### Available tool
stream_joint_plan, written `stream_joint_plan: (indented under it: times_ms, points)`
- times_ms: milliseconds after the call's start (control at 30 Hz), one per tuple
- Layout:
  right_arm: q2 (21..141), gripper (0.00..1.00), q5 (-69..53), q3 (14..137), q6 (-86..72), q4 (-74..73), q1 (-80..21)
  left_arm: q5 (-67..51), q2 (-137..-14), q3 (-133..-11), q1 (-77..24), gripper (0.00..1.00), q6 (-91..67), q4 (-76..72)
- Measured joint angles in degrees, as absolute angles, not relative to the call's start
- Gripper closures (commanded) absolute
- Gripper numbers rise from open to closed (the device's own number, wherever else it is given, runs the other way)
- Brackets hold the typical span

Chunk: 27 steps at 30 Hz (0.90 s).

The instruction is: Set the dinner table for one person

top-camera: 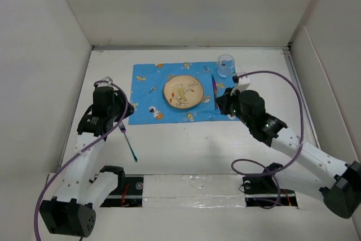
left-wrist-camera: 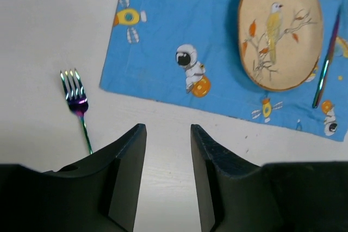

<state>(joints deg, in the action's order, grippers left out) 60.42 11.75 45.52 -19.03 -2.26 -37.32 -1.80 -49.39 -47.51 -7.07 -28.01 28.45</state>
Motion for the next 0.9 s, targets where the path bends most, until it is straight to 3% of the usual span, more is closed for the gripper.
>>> stream_joint_plan:
  times_ms: [67,200,300,600,900]
  points:
    - [56.4,0.95,11.2,41.9,-19.3,-2.7,-38.7,-1.3,-51.0,-48.1,-7.1,0.64,-28.7,31.5]
    - [50.7,0.77,10.4,39.0,-19.5,-4.6,-39.1,-0.7,-56.3,-49.1,-6.5,0.64,-29.8,34.9]
    - [46.1,0.7,8.5,38.0,-19.7,-4.4,-39.1,-0.2,-62.5,-49.1,-5.5,0.62,-30.8,37.2]
    - [39.3,0.68,6.2,37.2,-19.7,-5.0,-39.1,6.5,-74.7,-49.1,-5.1,0.6,-34.7,42.7]
    - [33.2,0.67,6.1,36.6,-19.7,-5.8,-37.3,7.9,-87.2,-49.2,-5.1,0.67,-35.3,41.7]
